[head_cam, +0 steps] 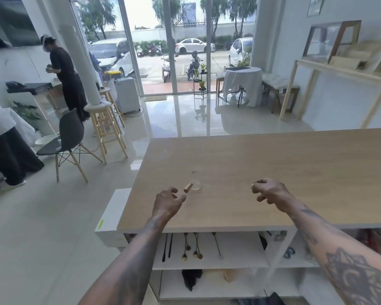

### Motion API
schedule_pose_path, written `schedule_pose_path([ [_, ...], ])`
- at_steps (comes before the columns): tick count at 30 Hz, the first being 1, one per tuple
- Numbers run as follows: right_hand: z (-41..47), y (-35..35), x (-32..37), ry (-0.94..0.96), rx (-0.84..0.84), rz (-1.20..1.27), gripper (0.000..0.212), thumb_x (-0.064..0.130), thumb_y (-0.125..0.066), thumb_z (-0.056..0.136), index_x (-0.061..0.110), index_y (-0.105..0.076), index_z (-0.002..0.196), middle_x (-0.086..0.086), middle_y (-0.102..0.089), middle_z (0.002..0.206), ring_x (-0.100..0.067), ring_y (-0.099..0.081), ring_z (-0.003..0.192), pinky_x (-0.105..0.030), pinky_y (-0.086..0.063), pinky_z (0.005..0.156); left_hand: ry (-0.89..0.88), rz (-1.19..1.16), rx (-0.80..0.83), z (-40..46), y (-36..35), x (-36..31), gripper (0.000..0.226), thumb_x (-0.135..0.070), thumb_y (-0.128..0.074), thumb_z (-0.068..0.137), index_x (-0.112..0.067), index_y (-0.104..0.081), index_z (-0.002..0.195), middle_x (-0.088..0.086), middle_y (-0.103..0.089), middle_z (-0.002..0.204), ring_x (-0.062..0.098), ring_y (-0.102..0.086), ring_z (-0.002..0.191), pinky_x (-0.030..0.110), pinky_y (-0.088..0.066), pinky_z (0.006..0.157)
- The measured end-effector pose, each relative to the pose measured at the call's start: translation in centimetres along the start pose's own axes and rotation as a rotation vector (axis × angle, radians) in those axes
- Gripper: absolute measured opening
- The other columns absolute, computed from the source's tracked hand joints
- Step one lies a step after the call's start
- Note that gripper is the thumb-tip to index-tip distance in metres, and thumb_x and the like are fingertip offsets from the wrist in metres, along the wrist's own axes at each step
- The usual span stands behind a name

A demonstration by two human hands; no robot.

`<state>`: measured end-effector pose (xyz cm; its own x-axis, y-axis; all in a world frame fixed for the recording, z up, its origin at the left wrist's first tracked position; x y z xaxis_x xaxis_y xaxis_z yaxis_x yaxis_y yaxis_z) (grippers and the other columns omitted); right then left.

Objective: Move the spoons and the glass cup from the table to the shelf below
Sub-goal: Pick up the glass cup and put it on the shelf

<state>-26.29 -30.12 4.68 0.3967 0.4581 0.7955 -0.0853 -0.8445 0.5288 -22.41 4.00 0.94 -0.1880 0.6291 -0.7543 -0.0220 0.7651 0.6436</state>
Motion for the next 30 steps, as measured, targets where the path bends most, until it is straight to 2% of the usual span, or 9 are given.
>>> schedule_pose_path([
  [4,4.6,-4.2,0.1,-0.061,0.097,0.043,0.031,0.019,-0.056,0.097,0.002,-0.063,0.121,-0.016,-0.068,0.122,-0.027,-0.066,0.087,-0.031,-0.039,0.065,0.053,-0.053,0.037,4.3,-3.6,1.1,0.071,-0.046,-0.077,0.08,-0.013,-0.053,0.138,0.013,-0.066,0.124,0.027,-0.065,0.114,0.03,-0.048,0.089],
  [7,7.8,-7.7,0.5,-0.099,0.139,0.091,0.034,0.02,-0.052,0.099,0.001,-0.06,0.126,-0.017,-0.066,0.127,-0.028,-0.065,0.09,-0.03,-0.039,0.063,0.039,-0.082,0.074,7.4,-5.1,1.3,0.069,-0.046,-0.076,0.081,-0.015,-0.053,0.138,0.013,-0.065,0.125,0.027,-0.064,0.115,0.028,-0.047,0.087],
  [11,11.7,-12.0,1.4,-0.135,0.19,0.164,0.037,0.021,-0.05,0.101,0.0,-0.058,0.129,-0.018,-0.064,0.129,-0.029,-0.065,0.09,-0.028,-0.039,0.059,0.029,-0.138,0.147,11.5,-5.7,2.2,0.056,-0.047,-0.076,0.082,-0.013,-0.066,0.124,0.009,-0.076,0.105,0.022,-0.07,0.102,0.032,-0.055,0.088],
  [13,13.3,-13.9,1.9,-0.149,0.214,0.214,0.038,0.022,-0.052,0.1,0.0,-0.058,0.13,-0.018,-0.064,0.122,-0.027,-0.065,0.082,-0.027,-0.037,0.056,0.025,-0.182,0.168,13.2,-5.6,2.7,0.053,-0.047,-0.079,0.078,-0.011,-0.07,0.116,0.006,-0.078,0.092,0.017,-0.074,0.092,0.031,-0.058,0.084],
  [15,14.6,-15.6,2.2,-0.16,0.242,0.259,0.038,0.023,-0.054,0.1,0.001,-0.058,0.131,-0.014,-0.061,0.113,-0.02,-0.063,0.071,-0.025,-0.037,0.055,0.037,-0.213,0.186,14.8,-5.2,3.2,0.052,-0.051,-0.082,0.073,-0.015,-0.073,0.109,0.003,-0.078,0.09,0.012,-0.075,0.08,0.027,-0.06,0.076],
  [18,16.2,-17.5,2.4,-0.172,0.298,0.361,0.038,0.025,-0.058,0.098,0.005,-0.059,0.13,-0.015,-0.061,0.117,-0.019,-0.064,0.071,-0.026,-0.044,0.059,0.092,-0.276,0.233,16.5,-5.3,4.1,0.052,-0.055,-0.082,0.068,-0.019,-0.074,0.103,0.0,-0.077,0.09,0.009,-0.075,0.068,0.025,-0.06,0.068],
  [22,17.5,-19.1,2.2,-0.179,0.377,0.434,0.038,0.029,-0.065,0.093,0.006,-0.063,0.123,-0.013,-0.064,0.107,-0.021,-0.066,0.078,-0.03,-0.052,0.068,0.155,-0.452,0.327,17.4,-6.8,5.1,0.044,-0.041,-0.087,0.069,-0.01,-0.078,0.098,0.002,-0.077,0.082,0.013,-0.072,0.066,0.029,-0.059,0.069],
  [26,17.9,-19.7,2.1,-0.194,0.398,0.456,0.042,0.03,-0.066,0.092,0.002,-0.064,0.123,-0.012,-0.065,0.099,-0.016,-0.067,0.071,-0.026,-0.055,0.062,0.169,-0.605,0.334,17.7,-7.5,5.1,0.015,-0.022,-0.081,0.08,-0.008,-0.079,0.087,0.014,-0.08,0.089,0.017,-0.072,0.07,0.026,-0.061,0.067],
  [30,17.5,-19.4,2.0,-0.189,0.381,0.464,0.045,0.032,-0.066,0.092,0.007,-0.063,0.129,-0.015,-0.068,0.116,-0.019,-0.067,0.08,-0.026,-0.055,0.066,0.168,-0.665,0.318,17.4,-7.4,4.5,0.009,-0.012,-0.074,0.087,-0.004,-0.077,0.088,0.016,-0.079,0.089,0.024,-0.07,0.072,0.025,-0.061,0.065],
])
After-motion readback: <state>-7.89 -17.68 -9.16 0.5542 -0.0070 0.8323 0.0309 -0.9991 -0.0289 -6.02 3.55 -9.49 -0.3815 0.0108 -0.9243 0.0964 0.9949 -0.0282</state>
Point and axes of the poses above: each hand's wrist, its own z-axis towards the middle knuckle, its own y-axis out of the back of the hand, x = y × z, the point moved 9 cm from there along z, towards the middle knuckle
